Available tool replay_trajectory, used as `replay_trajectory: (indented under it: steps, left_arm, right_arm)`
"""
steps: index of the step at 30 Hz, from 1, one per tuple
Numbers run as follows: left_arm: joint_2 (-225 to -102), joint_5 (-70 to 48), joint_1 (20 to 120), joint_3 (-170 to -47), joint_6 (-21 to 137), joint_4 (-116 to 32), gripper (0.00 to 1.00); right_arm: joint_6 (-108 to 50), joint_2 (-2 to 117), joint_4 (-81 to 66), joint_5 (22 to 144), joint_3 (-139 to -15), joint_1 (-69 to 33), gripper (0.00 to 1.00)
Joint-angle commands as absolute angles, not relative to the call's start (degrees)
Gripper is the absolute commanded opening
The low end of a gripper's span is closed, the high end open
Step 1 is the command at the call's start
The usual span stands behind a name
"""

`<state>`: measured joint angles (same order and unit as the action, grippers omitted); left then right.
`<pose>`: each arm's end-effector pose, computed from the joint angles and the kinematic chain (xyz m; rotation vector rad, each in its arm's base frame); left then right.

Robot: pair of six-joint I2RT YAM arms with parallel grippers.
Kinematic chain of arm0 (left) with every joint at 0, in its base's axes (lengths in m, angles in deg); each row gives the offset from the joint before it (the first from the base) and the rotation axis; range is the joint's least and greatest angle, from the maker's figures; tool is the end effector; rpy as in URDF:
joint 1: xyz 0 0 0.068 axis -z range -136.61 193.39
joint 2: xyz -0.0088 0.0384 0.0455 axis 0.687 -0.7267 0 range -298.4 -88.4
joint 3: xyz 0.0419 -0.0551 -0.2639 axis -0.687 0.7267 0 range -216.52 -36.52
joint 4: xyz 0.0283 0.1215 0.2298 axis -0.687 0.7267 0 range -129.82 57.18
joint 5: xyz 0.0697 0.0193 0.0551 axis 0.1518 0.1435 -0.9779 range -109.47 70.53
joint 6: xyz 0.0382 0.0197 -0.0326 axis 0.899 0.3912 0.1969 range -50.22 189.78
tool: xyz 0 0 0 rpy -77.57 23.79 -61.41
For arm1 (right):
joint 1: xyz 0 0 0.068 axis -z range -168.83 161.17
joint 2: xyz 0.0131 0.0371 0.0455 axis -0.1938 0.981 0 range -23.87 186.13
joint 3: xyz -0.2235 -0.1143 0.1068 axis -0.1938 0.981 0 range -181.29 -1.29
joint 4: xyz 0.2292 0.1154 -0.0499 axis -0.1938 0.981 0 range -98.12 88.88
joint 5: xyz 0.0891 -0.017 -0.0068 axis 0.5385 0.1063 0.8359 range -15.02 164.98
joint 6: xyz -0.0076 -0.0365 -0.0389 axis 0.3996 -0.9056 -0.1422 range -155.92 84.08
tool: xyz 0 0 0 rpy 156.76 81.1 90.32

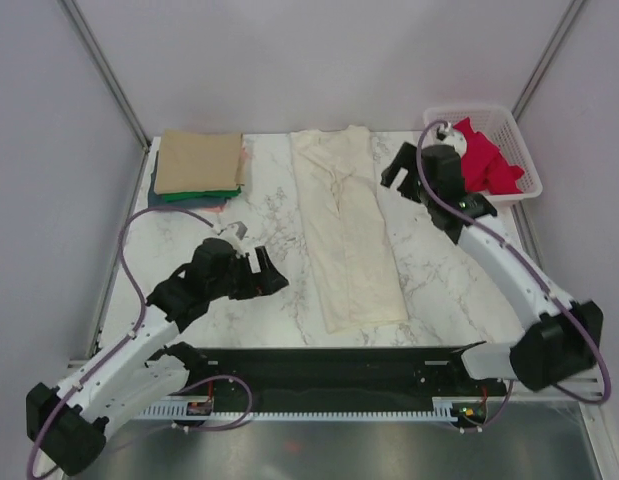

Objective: Fold and stack the t-shirts
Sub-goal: Fold the tshirt

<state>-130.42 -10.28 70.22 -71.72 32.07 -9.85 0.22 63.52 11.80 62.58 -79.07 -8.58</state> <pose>0.1418 -0.0780 0.2554 -0.1269 2.3192 -0.7784 0.3359 0.1124 0.3418 0.4289 2.0499 0.3702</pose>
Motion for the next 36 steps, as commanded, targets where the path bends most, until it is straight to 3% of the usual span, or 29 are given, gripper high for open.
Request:
replay_trajectory:
  steps: [1, 7, 13, 21, 24, 28, 30, 33, 36]
  left_arm:
    - [-139.67, -15.42, 81.32, -72.54, 24.87, -18.55, 0.95]
    - [-156.23, -21.67, 92.07, -74.84, 18.99, -24.96, 0.95]
    - [-166.96, -22.73, 97.26, -75.80, 14.32, -31.20, 0.95]
    - [-173.65, -25.01, 100.96, -75.90, 10.11, -32.96, 0.94]
    - [-174.88, -24.49, 101.05, -74.66, 9.58, -34.72, 0.91]
    - [-176.28, -23.87, 102.28, -74.58, 9.66, -36.13, 0.77]
    - [-176.90, -23.34, 102.80, -74.23, 9.49, -37.88, 0.72]
    - [-177.43, -21.94, 103.33, -73.44, 9.22, -39.29, 0.55]
    - [-176.38, -22.02, 104.12, -72.47, 9.05, -39.56, 0.24]
  right_arm:
    - [1.16, 51.51, 19.90, 60.92, -59.47, -9.22, 0.94]
    - [10.83, 34.07, 18.96, 65.66, -36.41, -9.31, 0.86]
    - [14.09, 32.29, 19.30, 68.74, -29.52, -12.29, 0.80]
    - [20.50, 30.89, 17.72, 67.16, -23.63, -21.51, 0.57]
    - [22.35, 29.66, 18.24, 65.67, -22.83, -23.80, 0.44]
    - [22.79, 27.99, 19.91, 64.61, -22.65, -24.25, 0.28]
    - [22.79, 27.63, 20.27, 64.44, -22.65, -24.25, 0.27]
    - [22.79, 26.49, 21.67, 64.18, -22.74, -24.33, 0.25]
    - [22.88, 25.61, 22.64, 64.00, -22.83, -24.34, 0.20]
